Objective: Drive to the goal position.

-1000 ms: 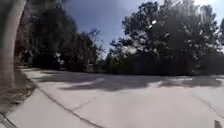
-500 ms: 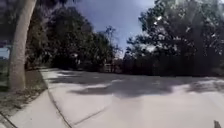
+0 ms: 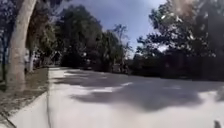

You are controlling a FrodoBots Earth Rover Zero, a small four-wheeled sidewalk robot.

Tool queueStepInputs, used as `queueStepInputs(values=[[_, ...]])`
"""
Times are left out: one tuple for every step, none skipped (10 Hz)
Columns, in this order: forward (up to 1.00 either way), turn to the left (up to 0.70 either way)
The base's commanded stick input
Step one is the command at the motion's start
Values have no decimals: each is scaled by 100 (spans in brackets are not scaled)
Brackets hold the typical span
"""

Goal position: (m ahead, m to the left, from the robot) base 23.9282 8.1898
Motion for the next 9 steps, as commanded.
queueStepInputs(values=[[70, 35], [70, 25], [70, 0], [70, 0], [70, 0], [70, 0], [70, 0], [70, 0], [70, 0]])
